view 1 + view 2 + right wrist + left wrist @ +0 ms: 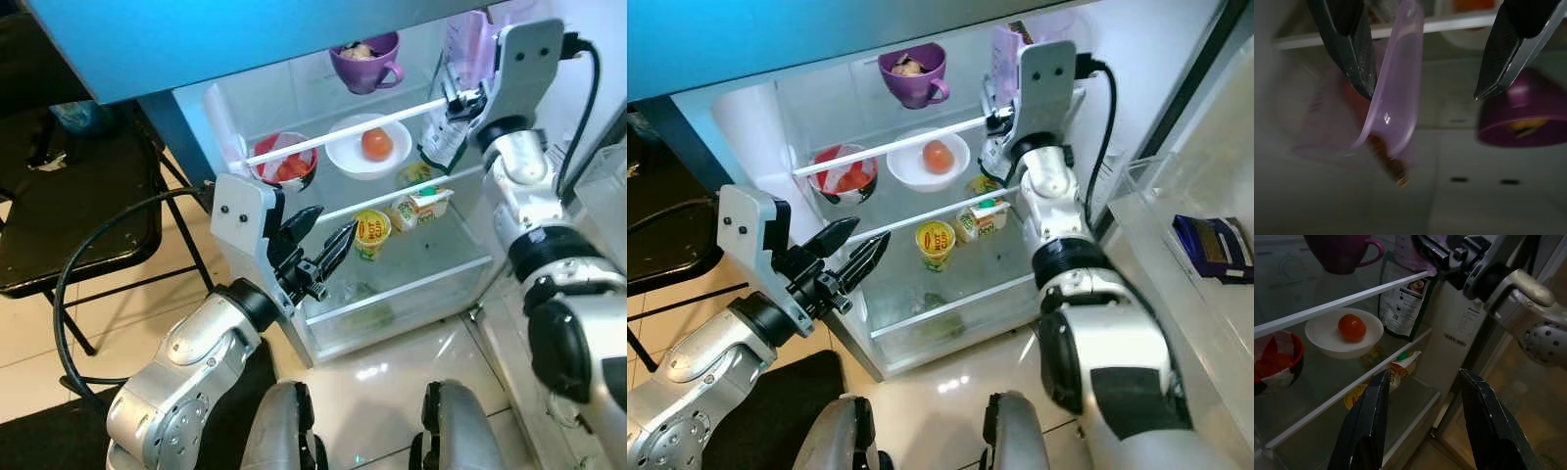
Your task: Restocking fridge
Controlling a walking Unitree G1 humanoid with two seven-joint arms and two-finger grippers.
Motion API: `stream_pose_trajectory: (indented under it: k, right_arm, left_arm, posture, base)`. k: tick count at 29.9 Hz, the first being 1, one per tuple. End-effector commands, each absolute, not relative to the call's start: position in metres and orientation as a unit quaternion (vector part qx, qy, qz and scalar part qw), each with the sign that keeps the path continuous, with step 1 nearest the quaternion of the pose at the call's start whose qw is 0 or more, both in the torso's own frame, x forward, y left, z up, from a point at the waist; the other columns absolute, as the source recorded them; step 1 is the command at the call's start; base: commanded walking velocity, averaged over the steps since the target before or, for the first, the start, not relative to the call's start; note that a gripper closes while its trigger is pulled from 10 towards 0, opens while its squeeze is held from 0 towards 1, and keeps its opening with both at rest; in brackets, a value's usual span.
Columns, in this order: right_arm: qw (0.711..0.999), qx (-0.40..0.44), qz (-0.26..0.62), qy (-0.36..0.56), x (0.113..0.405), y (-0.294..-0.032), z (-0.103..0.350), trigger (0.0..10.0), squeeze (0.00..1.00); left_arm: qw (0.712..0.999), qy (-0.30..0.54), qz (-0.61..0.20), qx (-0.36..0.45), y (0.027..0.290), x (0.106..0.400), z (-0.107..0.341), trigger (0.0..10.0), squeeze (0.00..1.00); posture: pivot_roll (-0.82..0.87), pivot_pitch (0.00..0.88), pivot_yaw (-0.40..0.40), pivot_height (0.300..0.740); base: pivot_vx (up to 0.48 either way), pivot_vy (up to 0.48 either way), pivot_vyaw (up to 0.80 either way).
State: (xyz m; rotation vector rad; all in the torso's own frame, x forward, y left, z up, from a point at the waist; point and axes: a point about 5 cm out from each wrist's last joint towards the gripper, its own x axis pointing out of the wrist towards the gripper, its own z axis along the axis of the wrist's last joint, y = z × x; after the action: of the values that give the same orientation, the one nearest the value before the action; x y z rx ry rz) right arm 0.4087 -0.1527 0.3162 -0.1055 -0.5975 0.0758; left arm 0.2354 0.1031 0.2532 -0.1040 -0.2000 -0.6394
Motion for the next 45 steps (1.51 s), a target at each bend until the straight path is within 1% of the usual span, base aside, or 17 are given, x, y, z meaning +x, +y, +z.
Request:
stream_pose_trajectory:
  k: [1, 7, 9, 14, 15, 19, 21, 22, 23, 25, 26, 27, 29, 30, 32, 37, 45]
  right_arm:
    - [0.949, -0.056, 0.01, -0.311, 0.404, -0.16, 0.313, 10.0, 0.0]
    - [0.941, -0.082, -0.028, -0.327, 0.395, -0.173, 0.309, 10.0, 0.0]
    - [0.941, -0.089, -0.04, -0.324, 0.391, -0.184, 0.304, 10.0, 0.0]
    - [0.943, -0.092, -0.04, -0.318, 0.381, -0.196, 0.291, 10.0, 0.0]
    - [0.943, -0.092, -0.04, -0.318, 0.381, -0.196, 0.291, 10.0, 0.0]
    - [0.961, -0.071, -0.02, -0.267, 0.366, -0.186, 0.248, 10.0, 0.0]
    - [0.962, -0.068, -0.022, -0.263, 0.364, -0.184, 0.243, 10.0, 0.0]
    - [0.971, -0.049, -0.015, -0.232, 0.357, -0.175, 0.224, 10.0, 0.0]
    - [0.971, -0.049, -0.015, -0.232, 0.357, -0.175, 0.224, 10.0, 0.0]
    - [0.981, -0.031, -0.011, -0.193, 0.351, -0.169, 0.203, 10.0, 0.0]
    - [0.985, -0.023, -0.012, -0.169, 0.347, -0.167, 0.189, 10.0, 0.0]
    - [0.985, -0.023, -0.012, -0.169, 0.347, -0.167, 0.189, 10.0, 0.0]
    - [0.994, -0.001, -0.005, -0.113, 0.339, -0.16, 0.159, 10.0, 0.0]
    - [0.994, -0.001, -0.005, -0.113, 0.339, -0.16, 0.159, 10.0, 0.0]
    - [0.996, -0.001, 0.009, -0.084, 0.33, -0.155, 0.142, 10.0, 0.0]
    - [0.996, -0.006, 0.007, -0.092, 0.32, -0.154, 0.138, 10.0, 0.0]
    - [0.992, -0.024, -0.018, -0.119, 0.313, -0.164, 0.145, 10.0, 0.0]
  left_arm:
    - [0.94, -0.101, -0.321, -0.059, 0.1, 0.235, 0.253, 10.0, 0.0]
    - [0.939, -0.101, -0.321, -0.062, 0.099, 0.237, 0.252, 10.0, 0.0]
    - [0.938, -0.104, -0.324, -0.065, 0.097, 0.238, 0.253, 10.0, 0.0]
    - [0.938, -0.107, -0.323, -0.067, 0.096, 0.238, 0.254, 10.0, 0.0]
    - [0.938, -0.107, -0.323, -0.067, 0.096, 0.238, 0.254, 10.0, 0.0]
    - [0.939, -0.107, -0.321, -0.063, 0.096, 0.24, 0.252, 10.0, 0.0]
    - [0.939, -0.107, -0.321, -0.063, 0.096, 0.241, 0.252, 10.0, 0.0]
    - [0.942, -0.107, -0.316, -0.032, 0.097, 0.243, 0.249, 10.0, 0.0]
    - [0.942, -0.107, -0.316, -0.032, 0.097, 0.243, 0.249, 10.0, 0.0]
    - [0.945, -0.103, -0.311, 0.001, 0.1, 0.244, 0.243, 10.0, 0.0]
    - [0.947, -0.098, -0.307, 0.01, 0.101, 0.245, 0.239, 10.0, 0.0]
    - [0.947, -0.098, -0.307, 0.01, 0.101, 0.245, 0.239, 10.0, 0.0]
    - [0.949, -0.092, -0.301, 0.035, 0.102, 0.245, 0.232, 10.0, 0.0]
    - [0.949, -0.092, -0.301, 0.035, 0.102, 0.245, 0.232, 10.0, 0.0]
    - [0.95, -0.087, -0.297, 0.048, 0.102, 0.244, 0.226, 10.0, 0.0]
    - [0.957, -0.069, -0.28, 0.04, 0.105, 0.242, 0.213, 10.0, 0.0]
    - [0.967, -0.07, -0.24, 0.043, 0.113, 0.24, 0.203, 10.0, 0.0]
  posture:
    - [0.06, 0.275, 0.078, 0.619]
    - [0.04, 0.273, 0.079, 0.619]
    - [0.04, 0.267, 0.075, 0.619]
    - [0.03, 0.265, 0.067, 0.619]
    - [0.03, 0.265, 0.067, 0.619]
    - [0.02, 0.26, 0.058, 0.619]
    - [0.02, 0.259, 0.057, 0.619]
    - [0.01, 0.252, 0.05, 0.619]
    - [0.01, 0.252, 0.05, 0.619]
    - [0.0, 0.248, 0.046, 0.619]
    - [0.0, 0.245, 0.043, 0.619]
    - [0.0, 0.245, 0.043, 0.619]
    - [-0.01, 0.24, 0.04, 0.619]
    - [-0.01, 0.24, 0.04, 0.619]
    - [-0.01, 0.236, 0.036, 0.619]
    - [-0.02, 0.221, 0.038, 0.619]
    - [-0.04, 0.188, 0.029, 0.619]
  base:
    - [0.0, 0.0, 0.0]
    - [0.0, 0.0, 0.0]
    - [0.0, 0.0, 0.0]
    - [0.0, 0.0, 0.0]
    - [0.0, 0.0, 0.0]
    - [0.0, 0.0, 0.0]
    - [0.0, 0.0, 0.0]
    - [0.0, 0.0, 0.0]
    - [0.0, 0.0, 0.0]
    - [0.0, 0.0, 0.0]
    - [0.0, 0.0, 0.0]
    - [0.0, 0.0, 0.0]
    - [0.0, 0.0, 0.0]
    - [0.0, 0.0, 0.0]
    - [0.0, 0.0, 0.0]
    - [0.0, 0.0, 0.0]
    - [0.0, 0.0, 0.0]
